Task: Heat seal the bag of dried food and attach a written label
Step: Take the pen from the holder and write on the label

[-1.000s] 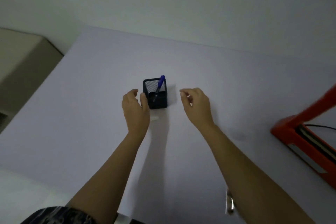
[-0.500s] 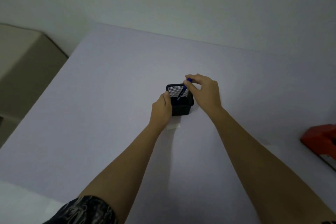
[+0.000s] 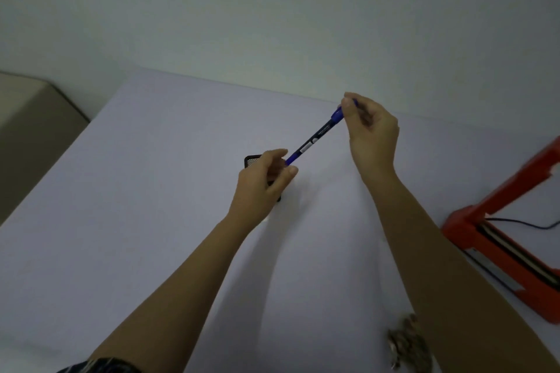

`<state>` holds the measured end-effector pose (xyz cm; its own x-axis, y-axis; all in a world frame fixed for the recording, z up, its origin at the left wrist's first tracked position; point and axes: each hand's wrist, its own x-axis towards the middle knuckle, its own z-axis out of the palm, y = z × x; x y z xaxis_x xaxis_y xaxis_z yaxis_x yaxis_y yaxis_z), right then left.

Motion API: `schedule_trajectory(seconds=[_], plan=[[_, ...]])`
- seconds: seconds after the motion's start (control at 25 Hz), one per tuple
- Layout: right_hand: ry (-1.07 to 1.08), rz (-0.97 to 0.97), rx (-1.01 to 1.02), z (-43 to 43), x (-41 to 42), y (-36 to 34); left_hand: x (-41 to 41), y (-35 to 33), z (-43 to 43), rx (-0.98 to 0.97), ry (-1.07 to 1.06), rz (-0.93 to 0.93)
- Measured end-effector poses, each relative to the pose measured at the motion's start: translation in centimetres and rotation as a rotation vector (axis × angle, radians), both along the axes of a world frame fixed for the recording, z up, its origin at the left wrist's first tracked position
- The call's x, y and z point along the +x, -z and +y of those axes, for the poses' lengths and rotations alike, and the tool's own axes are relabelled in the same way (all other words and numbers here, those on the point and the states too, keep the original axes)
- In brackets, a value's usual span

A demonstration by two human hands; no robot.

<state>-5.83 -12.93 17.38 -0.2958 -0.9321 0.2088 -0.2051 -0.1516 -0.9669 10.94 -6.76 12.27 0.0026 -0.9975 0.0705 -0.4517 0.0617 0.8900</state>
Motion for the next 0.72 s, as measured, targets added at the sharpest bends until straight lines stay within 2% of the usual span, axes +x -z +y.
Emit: schedule_trajectory(seconds=[0.36, 0.44, 0.56, 0.64, 0.72], plan=[[0.065, -0.334, 0.096, 3.1, -3.5, 0.1, -5.9, -1.6, 2.7, -0.078, -0.135, 0.127], [0.025, -0.306, 0.203, 4.2, -3.1, 1.1, -6.7, -1.6, 3.1, -0.116, -0.120, 0.047], [-0.013, -0.171, 0.361, 5.0, -2.5, 2.6, -7.8, -1.5, 3.7, -0.151, -0.005, -0.189], [0.021, -0.202, 0.465, 4.8, -2.1, 3.1, -8.5, -1.5, 3.8, -0.118, 0.078, -0.305], [0.044, -0.271, 0.555, 4.4, -1.9, 3.5, -8.9, -1.8, 3.9, -0.045, 0.111, -0.320]])
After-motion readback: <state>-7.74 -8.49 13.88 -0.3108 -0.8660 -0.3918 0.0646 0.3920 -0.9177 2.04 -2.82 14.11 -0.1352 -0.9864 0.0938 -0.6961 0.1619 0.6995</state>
